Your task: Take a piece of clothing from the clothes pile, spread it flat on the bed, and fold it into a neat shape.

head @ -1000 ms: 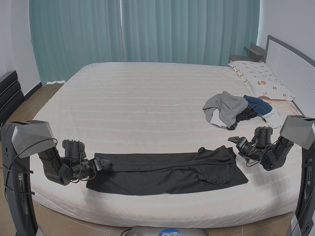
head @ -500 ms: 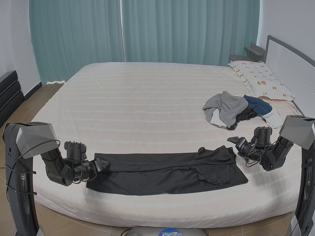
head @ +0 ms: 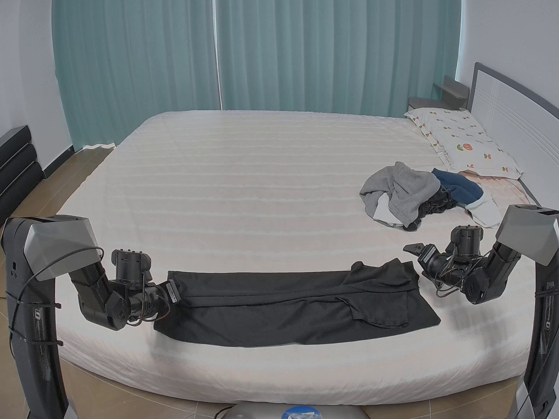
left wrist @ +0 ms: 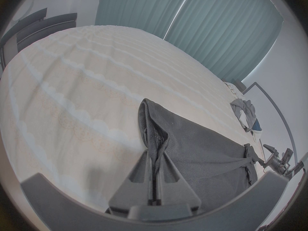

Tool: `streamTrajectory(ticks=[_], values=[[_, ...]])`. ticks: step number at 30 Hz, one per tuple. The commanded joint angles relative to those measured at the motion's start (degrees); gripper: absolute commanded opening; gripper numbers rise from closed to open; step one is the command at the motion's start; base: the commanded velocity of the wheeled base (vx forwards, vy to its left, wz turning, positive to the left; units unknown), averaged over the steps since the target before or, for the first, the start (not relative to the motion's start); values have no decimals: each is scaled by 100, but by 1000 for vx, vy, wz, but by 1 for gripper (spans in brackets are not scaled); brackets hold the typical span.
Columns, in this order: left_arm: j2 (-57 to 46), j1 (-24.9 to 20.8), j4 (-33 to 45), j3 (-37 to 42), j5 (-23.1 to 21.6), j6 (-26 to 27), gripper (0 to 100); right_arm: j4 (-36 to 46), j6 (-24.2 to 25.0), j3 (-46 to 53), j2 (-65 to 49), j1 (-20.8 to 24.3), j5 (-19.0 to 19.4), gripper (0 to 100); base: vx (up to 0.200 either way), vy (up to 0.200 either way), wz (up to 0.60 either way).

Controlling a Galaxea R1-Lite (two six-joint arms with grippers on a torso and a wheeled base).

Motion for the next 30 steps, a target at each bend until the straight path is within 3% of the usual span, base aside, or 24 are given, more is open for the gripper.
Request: streamTrajectory(ticks=[1,8,19,30], values=[[-23,-1,-35,64,-3,-5,0,-2,0,4,-4,-4,1,100,0,0,0],[-14,-1,-290,99,5,-93,0,-2,0,4,-4,-4,1,100,-86,86,0],[-6,7,-299,64,-3,-110,0,-2,0,4,-4,5,1,100,0,0,0],[-76,-45,-308,-191,5,-638,0,-2,0,-13,-4,5,1,100,0,0,0]])
